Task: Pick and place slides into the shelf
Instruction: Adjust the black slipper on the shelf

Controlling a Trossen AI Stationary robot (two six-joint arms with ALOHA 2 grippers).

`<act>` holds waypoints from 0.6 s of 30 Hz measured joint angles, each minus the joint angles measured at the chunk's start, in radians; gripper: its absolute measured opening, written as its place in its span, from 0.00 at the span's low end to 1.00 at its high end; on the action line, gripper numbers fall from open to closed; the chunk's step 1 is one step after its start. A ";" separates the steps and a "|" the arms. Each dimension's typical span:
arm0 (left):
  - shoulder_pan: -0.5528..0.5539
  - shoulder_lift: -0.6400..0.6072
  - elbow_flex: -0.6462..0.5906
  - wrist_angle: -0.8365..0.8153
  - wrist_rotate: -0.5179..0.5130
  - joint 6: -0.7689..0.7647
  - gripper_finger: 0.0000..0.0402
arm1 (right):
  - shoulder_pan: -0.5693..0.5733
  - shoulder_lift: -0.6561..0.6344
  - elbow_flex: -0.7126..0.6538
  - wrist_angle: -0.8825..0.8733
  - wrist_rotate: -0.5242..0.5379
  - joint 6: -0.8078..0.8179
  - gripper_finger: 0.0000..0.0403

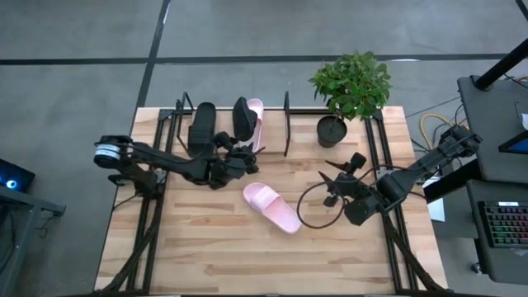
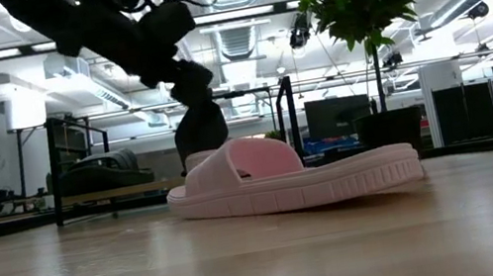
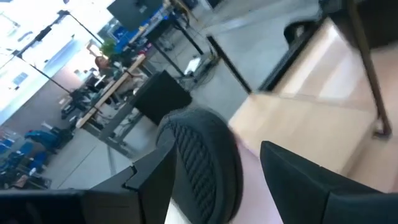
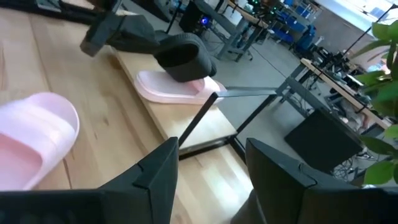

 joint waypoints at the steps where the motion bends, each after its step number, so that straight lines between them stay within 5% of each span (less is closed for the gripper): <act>1: 0.000 0.007 0.002 0.020 0.000 0.003 0.54 | 0.000 0.001 0.000 -0.001 -0.001 -0.005 0.44; 18: 0.039 0.042 0.001 0.082 -0.019 -0.005 0.54 | 0.000 0.005 0.000 -0.006 -0.001 -0.012 0.44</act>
